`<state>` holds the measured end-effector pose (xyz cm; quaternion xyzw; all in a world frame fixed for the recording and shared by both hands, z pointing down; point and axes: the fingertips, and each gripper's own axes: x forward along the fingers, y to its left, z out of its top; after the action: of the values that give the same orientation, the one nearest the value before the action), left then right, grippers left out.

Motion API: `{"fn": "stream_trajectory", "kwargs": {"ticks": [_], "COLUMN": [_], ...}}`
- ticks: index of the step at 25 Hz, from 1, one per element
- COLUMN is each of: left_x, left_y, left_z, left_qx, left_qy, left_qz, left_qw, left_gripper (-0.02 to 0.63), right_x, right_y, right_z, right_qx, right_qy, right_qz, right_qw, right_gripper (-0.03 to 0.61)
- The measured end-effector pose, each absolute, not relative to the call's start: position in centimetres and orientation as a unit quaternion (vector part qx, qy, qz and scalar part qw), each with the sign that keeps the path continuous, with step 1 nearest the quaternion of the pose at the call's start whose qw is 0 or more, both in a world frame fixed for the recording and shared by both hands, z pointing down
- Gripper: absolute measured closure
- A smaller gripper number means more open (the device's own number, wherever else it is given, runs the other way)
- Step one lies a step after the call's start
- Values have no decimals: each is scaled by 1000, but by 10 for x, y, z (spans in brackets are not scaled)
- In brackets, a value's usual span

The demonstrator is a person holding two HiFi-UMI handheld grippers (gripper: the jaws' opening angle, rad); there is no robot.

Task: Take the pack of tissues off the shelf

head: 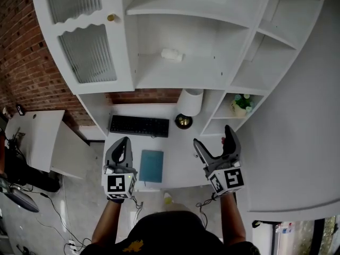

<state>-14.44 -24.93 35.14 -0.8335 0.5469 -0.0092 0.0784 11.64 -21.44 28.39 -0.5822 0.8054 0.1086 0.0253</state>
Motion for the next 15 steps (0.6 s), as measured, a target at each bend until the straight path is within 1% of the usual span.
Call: {"fn": "stream_trajectory", "kwargs": {"ticks": [5, 9, 15], "left_x": [-134, -121, -113], "left_y": [-273, -292, -320], "left_z": [346, 336, 324], "left_qx": [-835, -836, -839], "left_qy": [546, 543, 539], "left_qz": [-5, -5, -3], "left_qw": [69, 75, 74], "left_gripper": [597, 597, 597], "right_x": [125, 133, 131], "right_y": [-251, -285, -328], "right_z": [268, 256, 254], "right_qx": [-565, -554, -534], "right_qy": [818, 826, 841], "right_qz": [104, 102, 86], "right_qw": [11, 10, 0], "right_gripper": [106, 107, 107]}}
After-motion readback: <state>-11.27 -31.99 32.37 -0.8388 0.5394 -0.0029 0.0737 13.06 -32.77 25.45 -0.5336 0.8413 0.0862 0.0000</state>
